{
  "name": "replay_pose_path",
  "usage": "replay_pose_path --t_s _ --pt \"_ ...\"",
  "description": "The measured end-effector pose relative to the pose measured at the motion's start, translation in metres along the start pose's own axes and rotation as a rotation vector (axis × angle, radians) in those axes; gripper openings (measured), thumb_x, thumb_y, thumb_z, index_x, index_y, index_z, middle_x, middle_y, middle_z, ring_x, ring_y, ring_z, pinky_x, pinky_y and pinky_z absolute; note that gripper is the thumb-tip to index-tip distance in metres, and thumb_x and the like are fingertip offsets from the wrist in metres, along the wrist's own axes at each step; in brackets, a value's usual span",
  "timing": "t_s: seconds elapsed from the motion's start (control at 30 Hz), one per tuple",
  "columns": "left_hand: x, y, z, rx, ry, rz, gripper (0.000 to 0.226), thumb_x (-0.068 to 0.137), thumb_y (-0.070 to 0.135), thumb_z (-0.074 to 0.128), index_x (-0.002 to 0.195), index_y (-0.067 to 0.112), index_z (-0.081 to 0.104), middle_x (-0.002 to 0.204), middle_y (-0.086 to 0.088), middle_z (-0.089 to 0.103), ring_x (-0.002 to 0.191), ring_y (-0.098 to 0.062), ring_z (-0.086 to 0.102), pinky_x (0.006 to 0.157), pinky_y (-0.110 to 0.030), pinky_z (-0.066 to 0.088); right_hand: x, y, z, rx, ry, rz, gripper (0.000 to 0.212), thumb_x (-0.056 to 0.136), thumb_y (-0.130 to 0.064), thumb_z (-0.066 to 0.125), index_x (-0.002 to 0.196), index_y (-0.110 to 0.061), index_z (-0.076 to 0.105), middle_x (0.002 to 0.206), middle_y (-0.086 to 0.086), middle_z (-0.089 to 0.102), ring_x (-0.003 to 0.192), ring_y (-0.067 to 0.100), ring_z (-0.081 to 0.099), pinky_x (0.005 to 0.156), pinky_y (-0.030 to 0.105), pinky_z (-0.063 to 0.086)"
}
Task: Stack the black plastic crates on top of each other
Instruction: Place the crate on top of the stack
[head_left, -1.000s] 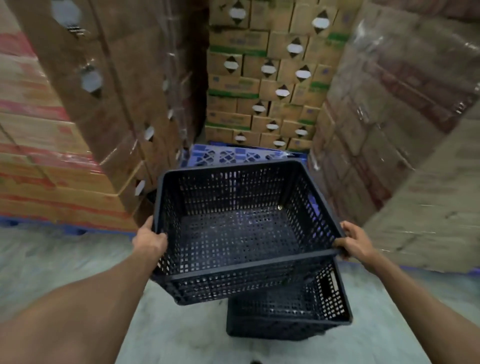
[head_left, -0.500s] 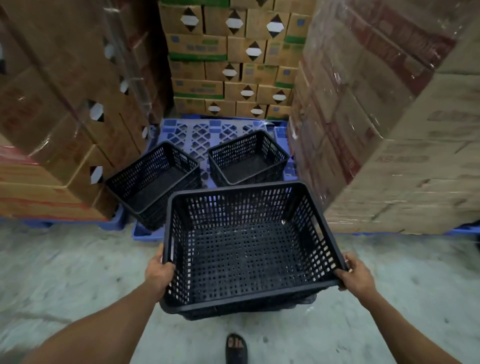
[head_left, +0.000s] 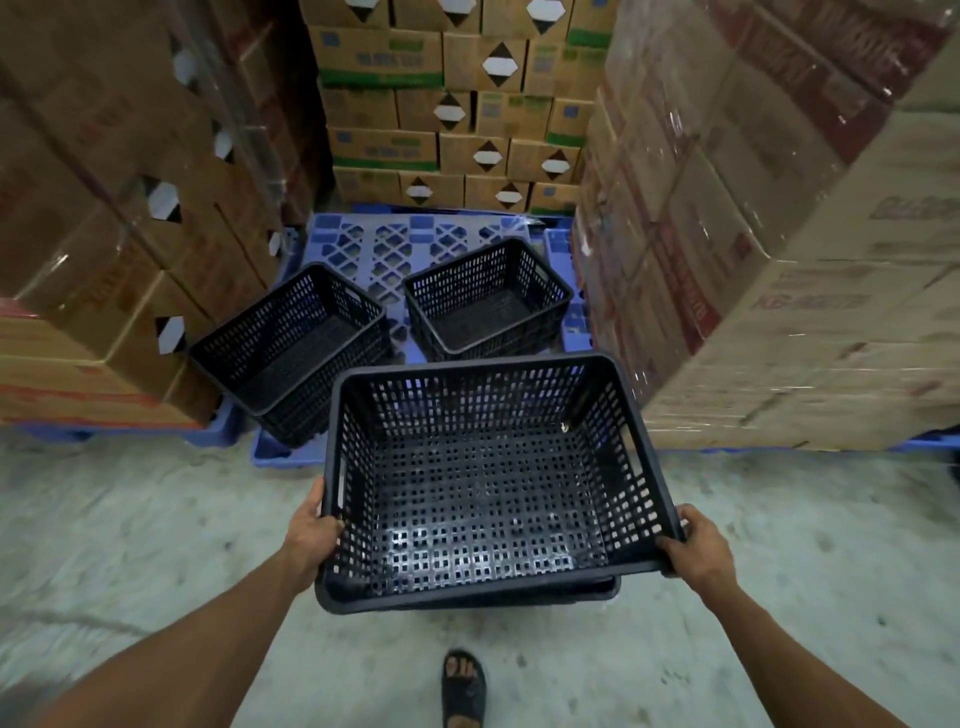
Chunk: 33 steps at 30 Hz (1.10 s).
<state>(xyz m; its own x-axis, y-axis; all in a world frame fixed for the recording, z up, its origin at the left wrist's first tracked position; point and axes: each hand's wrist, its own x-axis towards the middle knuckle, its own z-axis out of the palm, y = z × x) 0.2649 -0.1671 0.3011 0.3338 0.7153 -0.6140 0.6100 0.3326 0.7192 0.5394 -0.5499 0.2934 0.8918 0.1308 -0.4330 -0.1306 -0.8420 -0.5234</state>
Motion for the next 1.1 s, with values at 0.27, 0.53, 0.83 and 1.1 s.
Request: replay_pose_path --t_s 0.27,0.53,0.83,1.1 --pt "0.006 0.008 -0.007 0.201 -0.161 0.026 0.084 0.088 -0.014 0.039 0.147 0.044 0.029 0.121 -0.016 0.064 0.101 -0.039 0.065 0.076 -0.045 0.059 -0.005 0.003 0.005 -0.034 -0.114 0.109 0.023 0.08 -0.003 0.051 0.101 -0.011 0.056 0.084 0.01 0.063 0.052 0.037 0.068 0.039 0.041 0.057" --pt "-0.003 0.001 -0.01 0.259 -0.21 0.066 0.091 0.088 -0.011 0.042 0.149 0.05 0.015 0.131 -0.012 0.055 0.114 -0.037 0.058 0.093 -0.055 0.052 -0.011 -0.007 -0.002 -0.074 -0.188 0.142 0.028 0.086 -0.005 0.052 0.113 -0.01 0.05 0.108 0.014 0.061 0.064 0.032 0.071 0.045 0.043 0.059" --pt "0.011 0.013 -0.01 0.411 -0.052 0.105 0.085 0.088 0.009 0.054 0.148 0.054 0.013 0.131 -0.015 0.061 0.109 -0.036 0.061 0.098 -0.046 0.049 -0.01 -0.018 0.007 -0.069 -0.266 0.267 0.036 0.087 -0.007 0.052 0.124 -0.006 0.049 0.12 0.02 0.063 0.087 0.039 0.072 0.063 0.048 0.062" --pt "-0.002 0.01 0.003 0.496 -0.082 0.094 0.098 0.087 0.009 0.056 0.151 0.046 -0.009 0.136 -0.026 0.054 0.116 -0.042 0.058 0.099 -0.047 0.046 -0.006 -0.017 0.004 -0.24 -0.225 0.238 0.03 0.089 -0.014 0.051 0.118 -0.006 0.047 0.112 0.021 0.066 0.073 0.036 0.074 0.054 0.039 0.061"
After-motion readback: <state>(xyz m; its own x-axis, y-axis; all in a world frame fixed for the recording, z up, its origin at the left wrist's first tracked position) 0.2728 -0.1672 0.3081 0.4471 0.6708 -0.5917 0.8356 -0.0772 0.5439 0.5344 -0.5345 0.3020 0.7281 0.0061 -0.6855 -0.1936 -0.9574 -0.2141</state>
